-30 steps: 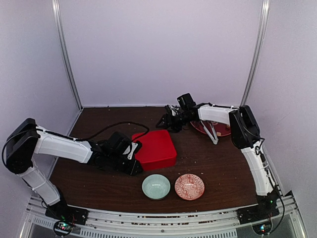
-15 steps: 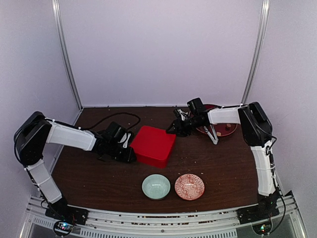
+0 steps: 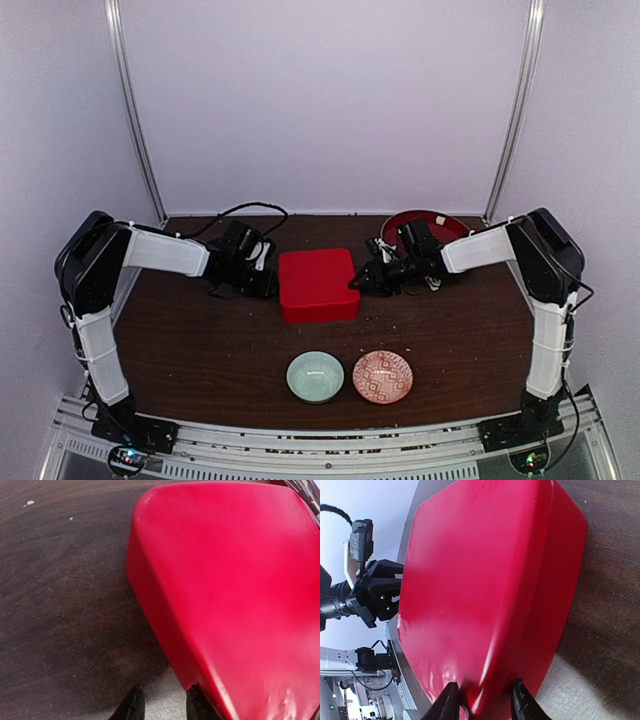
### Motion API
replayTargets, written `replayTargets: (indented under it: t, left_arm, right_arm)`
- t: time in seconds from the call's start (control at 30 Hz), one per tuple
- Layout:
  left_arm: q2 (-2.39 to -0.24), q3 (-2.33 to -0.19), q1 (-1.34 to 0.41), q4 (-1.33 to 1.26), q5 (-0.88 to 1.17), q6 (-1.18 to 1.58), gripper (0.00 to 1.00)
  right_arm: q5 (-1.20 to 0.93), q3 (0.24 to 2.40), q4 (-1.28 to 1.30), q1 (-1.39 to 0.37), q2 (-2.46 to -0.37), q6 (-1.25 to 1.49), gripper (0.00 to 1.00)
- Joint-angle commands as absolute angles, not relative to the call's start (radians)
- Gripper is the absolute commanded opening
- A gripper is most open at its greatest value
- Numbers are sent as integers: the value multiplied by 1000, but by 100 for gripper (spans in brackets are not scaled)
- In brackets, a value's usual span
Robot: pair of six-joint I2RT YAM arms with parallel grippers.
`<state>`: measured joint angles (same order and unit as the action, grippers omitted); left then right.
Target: Pack the chocolate
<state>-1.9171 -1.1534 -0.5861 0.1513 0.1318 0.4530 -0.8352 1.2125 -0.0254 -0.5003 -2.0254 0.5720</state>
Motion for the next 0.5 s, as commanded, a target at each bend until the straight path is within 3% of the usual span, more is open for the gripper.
replayTargets:
  t: [0.0,0.47]
  left_arm:
    - [-1892,-1141,-629,31,276,384,33]
    - [-1742,-944,-698,17,270,363,30]
  right_arm:
    - [-871,1160,15,-595,-2028,580,34]
    - [-821,1017,71,-625,-1902,560,40]
